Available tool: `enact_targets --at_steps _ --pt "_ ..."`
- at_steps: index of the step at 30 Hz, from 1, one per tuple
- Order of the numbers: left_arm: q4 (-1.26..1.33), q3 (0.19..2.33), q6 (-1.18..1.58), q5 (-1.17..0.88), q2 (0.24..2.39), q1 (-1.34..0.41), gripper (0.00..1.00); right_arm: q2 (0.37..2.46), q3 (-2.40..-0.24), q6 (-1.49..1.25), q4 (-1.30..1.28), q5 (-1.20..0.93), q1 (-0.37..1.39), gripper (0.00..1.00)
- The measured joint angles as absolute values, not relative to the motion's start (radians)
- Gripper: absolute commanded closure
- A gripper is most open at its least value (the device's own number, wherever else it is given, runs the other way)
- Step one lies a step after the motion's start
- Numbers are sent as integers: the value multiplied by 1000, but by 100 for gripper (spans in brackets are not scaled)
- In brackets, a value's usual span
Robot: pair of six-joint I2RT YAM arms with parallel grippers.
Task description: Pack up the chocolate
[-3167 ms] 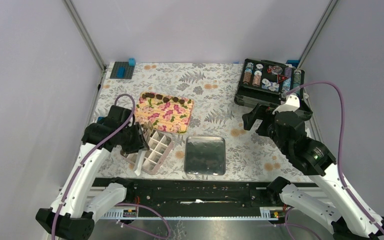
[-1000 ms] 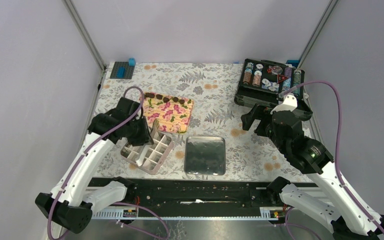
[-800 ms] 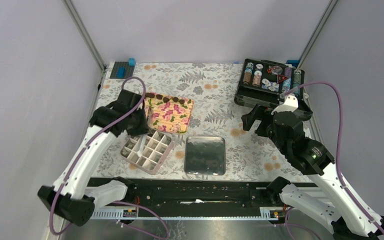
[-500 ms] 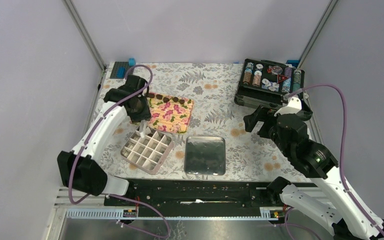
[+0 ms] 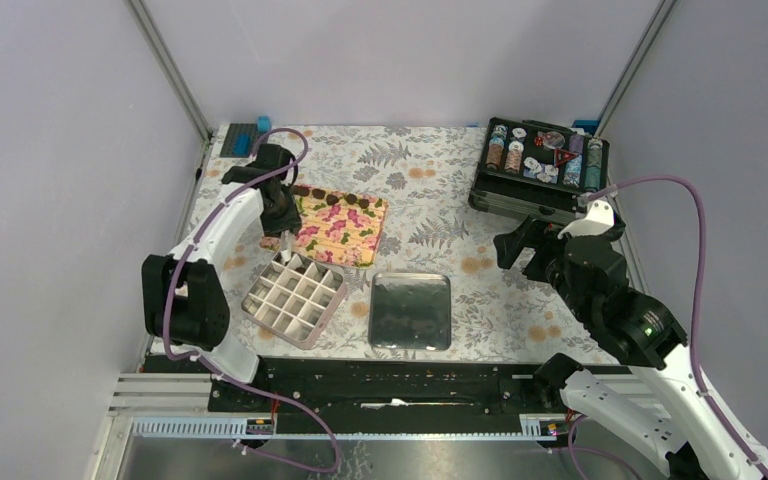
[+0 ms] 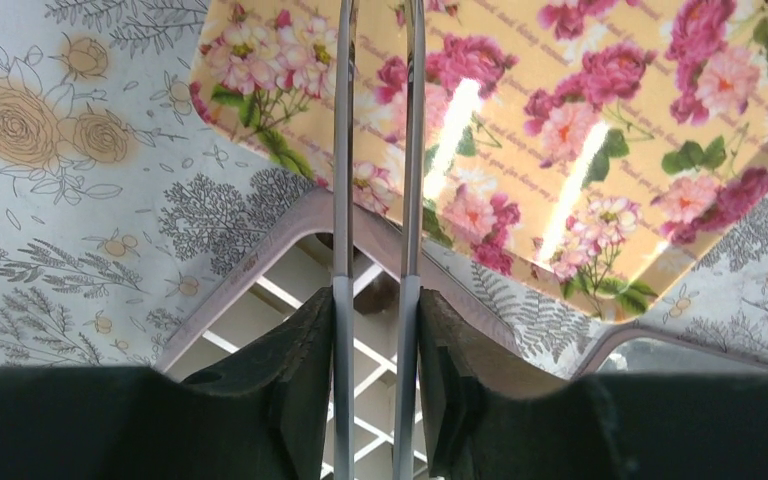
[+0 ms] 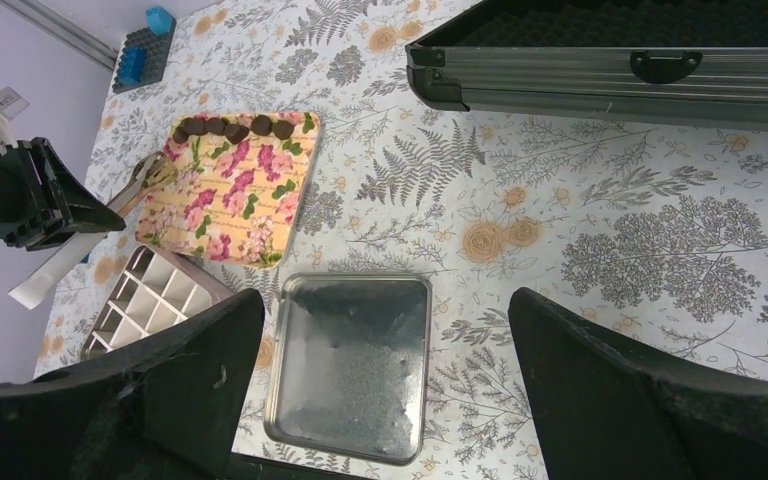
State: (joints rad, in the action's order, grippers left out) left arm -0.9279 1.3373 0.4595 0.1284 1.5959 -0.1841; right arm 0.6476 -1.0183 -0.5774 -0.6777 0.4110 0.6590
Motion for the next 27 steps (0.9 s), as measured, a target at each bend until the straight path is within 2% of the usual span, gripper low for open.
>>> enact_targets --at_steps 14,27 --pt "-870 1381 445 128 1750 -144 58 652 -1018 -579 -698 426 659 0" --pt "-860 1444 445 102 1805 -131 57 666 -1019 -579 -699 426 659 1"
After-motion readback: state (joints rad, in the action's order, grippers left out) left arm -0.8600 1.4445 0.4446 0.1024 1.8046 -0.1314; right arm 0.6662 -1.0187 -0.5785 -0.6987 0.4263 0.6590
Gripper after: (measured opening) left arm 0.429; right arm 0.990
